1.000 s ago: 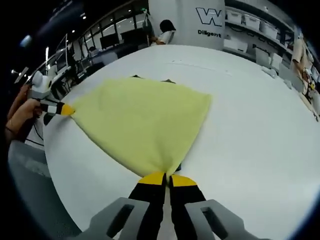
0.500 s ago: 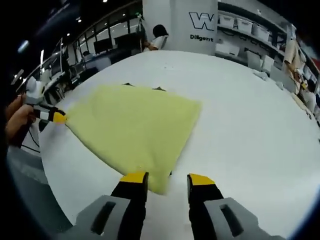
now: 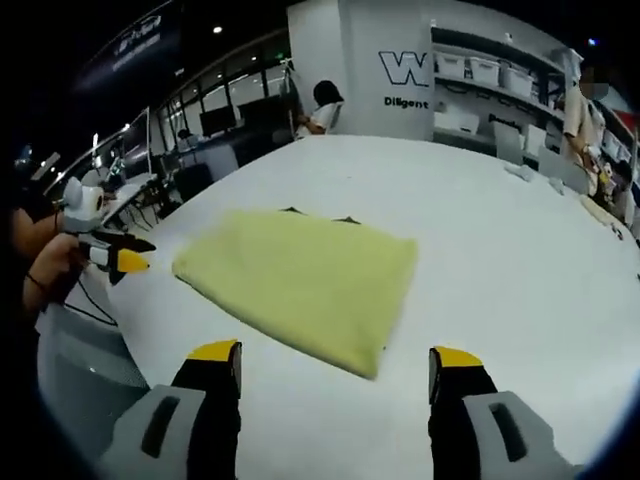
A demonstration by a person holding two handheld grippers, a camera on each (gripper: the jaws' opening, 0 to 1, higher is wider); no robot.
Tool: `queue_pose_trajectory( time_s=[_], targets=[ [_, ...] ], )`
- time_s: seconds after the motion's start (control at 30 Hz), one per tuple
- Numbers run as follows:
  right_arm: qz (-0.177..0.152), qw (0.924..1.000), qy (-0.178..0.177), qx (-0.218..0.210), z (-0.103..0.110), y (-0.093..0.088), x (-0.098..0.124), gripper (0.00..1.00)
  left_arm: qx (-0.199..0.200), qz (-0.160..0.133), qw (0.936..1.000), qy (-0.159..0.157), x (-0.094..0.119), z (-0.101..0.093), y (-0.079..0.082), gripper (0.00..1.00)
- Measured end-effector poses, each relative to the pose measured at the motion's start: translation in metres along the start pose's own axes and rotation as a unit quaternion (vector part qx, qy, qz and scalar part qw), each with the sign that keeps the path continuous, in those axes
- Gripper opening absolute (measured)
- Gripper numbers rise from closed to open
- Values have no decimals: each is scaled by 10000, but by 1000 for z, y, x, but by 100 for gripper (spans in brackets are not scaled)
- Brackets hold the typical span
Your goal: Fold the garment on the visible template until the final outline fits inside the template.
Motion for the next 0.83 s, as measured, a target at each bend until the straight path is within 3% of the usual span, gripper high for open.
queue_pose_trajectory(
  time_s=[0.2, 0.3, 0.57, 0.67, 0.83],
  targets=[
    [-213, 9995, 152, -190, 12, -3, 13, 100, -337, -277, 9990, -67, 14, -14, -4, 94],
    [-220, 9995, 130, -201, 19, -7, 20, 99, -411, -314, 9987, -25, 20, -16, -5, 99],
    [-238, 9995, 50, -204, 25, -18, 25, 99, -650, -292, 9974, 106, 26, -17, -13, 99],
    [-379, 9989, 82, -267, 31, -19, 26, 99, -387, -554, 9976, -134, 26, -21, -14, 99],
    [-361, 9992, 149, -65, 37, -20, 26, 99, -537, -437, 9975, -150, 26, -24, -18, 99]
  ],
)
Point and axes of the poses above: the point that each gripper's makers call its tool centre point, and the gripper's own axes: x roughly backward along the fingers, z roughly to its left, y roughly out of its top, the point moved 10 cm from there along x, roughly backward along the fingers, and after that the axes turned 1 degree about y, right-handed, at the moved point
